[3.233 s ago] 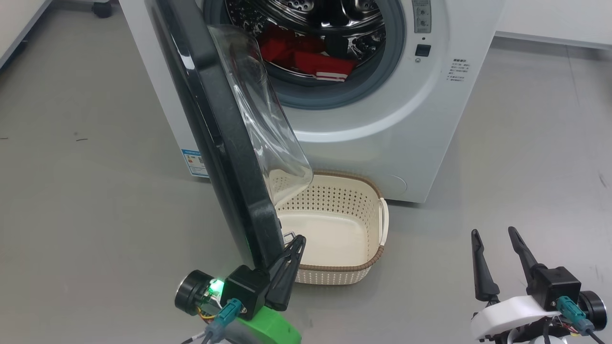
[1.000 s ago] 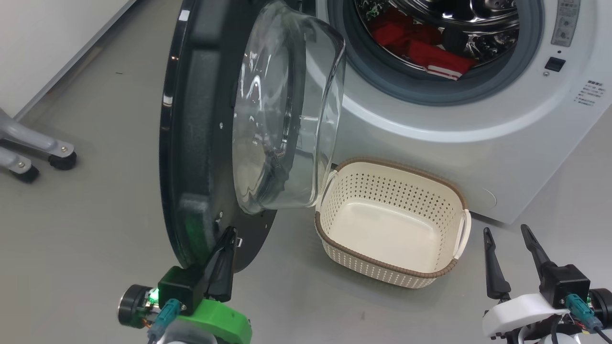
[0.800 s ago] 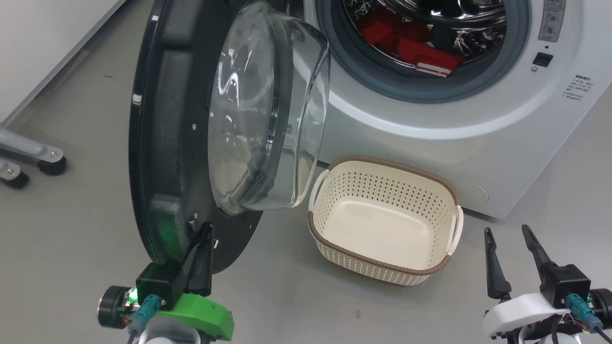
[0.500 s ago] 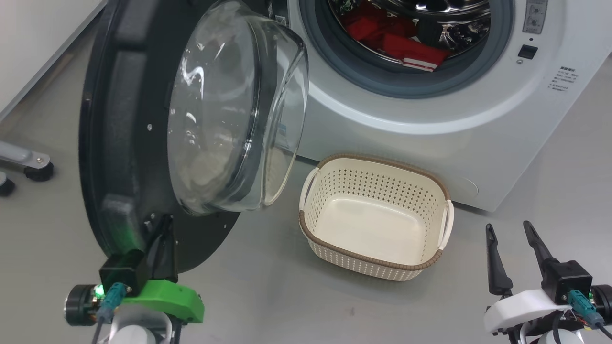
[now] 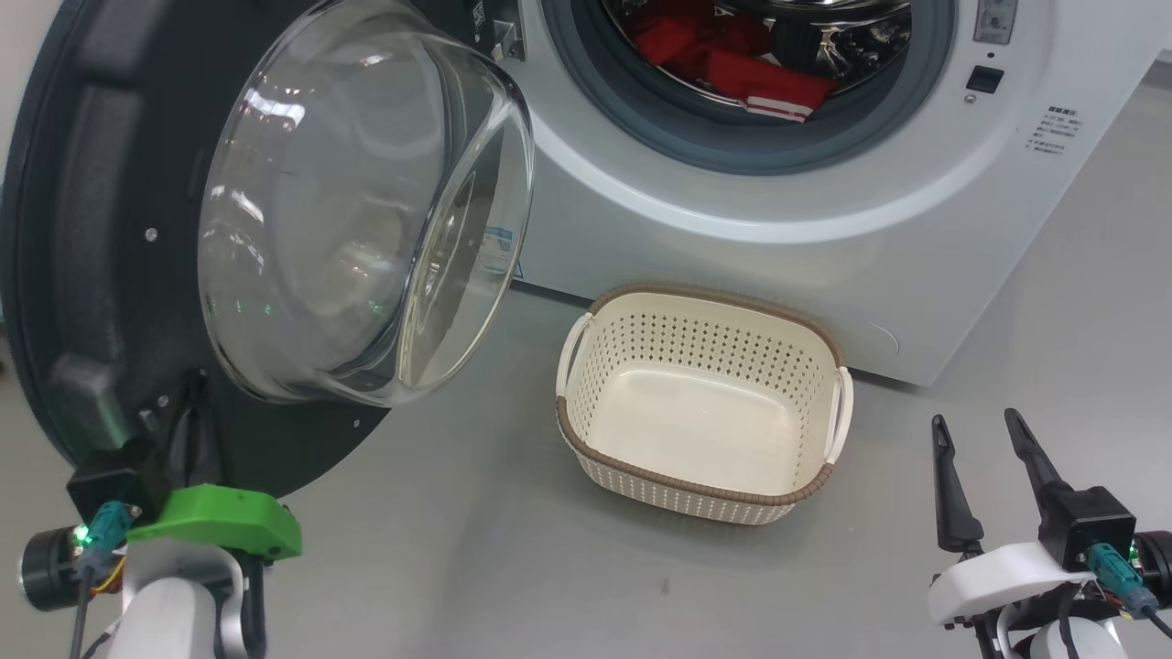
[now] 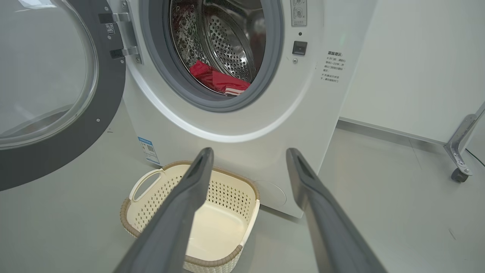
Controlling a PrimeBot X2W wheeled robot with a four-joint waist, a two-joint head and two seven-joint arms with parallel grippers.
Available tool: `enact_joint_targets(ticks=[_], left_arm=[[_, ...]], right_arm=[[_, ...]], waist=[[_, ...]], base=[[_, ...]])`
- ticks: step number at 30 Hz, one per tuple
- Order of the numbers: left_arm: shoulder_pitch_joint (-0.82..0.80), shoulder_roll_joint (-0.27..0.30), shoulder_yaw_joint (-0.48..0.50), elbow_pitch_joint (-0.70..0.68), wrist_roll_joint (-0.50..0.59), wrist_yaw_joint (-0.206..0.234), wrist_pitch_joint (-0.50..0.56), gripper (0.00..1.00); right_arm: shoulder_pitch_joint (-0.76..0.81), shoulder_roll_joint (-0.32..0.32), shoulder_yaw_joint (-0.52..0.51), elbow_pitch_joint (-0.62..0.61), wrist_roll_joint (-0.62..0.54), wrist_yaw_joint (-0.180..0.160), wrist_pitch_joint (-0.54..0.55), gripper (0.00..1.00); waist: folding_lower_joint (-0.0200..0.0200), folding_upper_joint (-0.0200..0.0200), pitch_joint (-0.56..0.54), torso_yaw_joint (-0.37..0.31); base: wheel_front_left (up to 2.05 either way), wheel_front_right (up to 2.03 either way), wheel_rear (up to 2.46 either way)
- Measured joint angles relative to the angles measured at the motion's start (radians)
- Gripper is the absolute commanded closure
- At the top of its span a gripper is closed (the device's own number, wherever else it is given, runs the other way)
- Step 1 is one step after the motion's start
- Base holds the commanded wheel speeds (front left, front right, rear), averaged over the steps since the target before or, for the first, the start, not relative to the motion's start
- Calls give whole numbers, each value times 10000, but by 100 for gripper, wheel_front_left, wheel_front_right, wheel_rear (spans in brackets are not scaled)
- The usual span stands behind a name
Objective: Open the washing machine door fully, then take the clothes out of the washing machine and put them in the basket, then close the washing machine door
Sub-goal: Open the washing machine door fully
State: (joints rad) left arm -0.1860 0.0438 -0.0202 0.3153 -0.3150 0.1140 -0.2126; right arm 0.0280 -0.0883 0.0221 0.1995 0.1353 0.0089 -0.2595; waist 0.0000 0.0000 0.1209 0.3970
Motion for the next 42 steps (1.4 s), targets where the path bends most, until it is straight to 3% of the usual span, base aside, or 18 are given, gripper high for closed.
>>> enact_joint_targets(ticks=[14, 24, 42], left_arm=[[-1090, 403, 1195, 995, 13, 0, -176, 100], [-1285, 431, 1260, 1407, 31, 42, -276, 100], [170, 107, 633, -219, 612, -63, -370, 100]], right_arm=[[-198, 10, -38, 15, -58, 79, 2, 0], [-198, 13, -65, 27, -58, 105, 0, 0], [-266, 146, 88, 29, -58, 341, 0, 0]], waist=[[1, 0, 198, -193], [1, 0, 164, -269], [1, 0, -80, -728]], base=[[0, 0, 0], [0, 0, 0], [0, 0, 0]])
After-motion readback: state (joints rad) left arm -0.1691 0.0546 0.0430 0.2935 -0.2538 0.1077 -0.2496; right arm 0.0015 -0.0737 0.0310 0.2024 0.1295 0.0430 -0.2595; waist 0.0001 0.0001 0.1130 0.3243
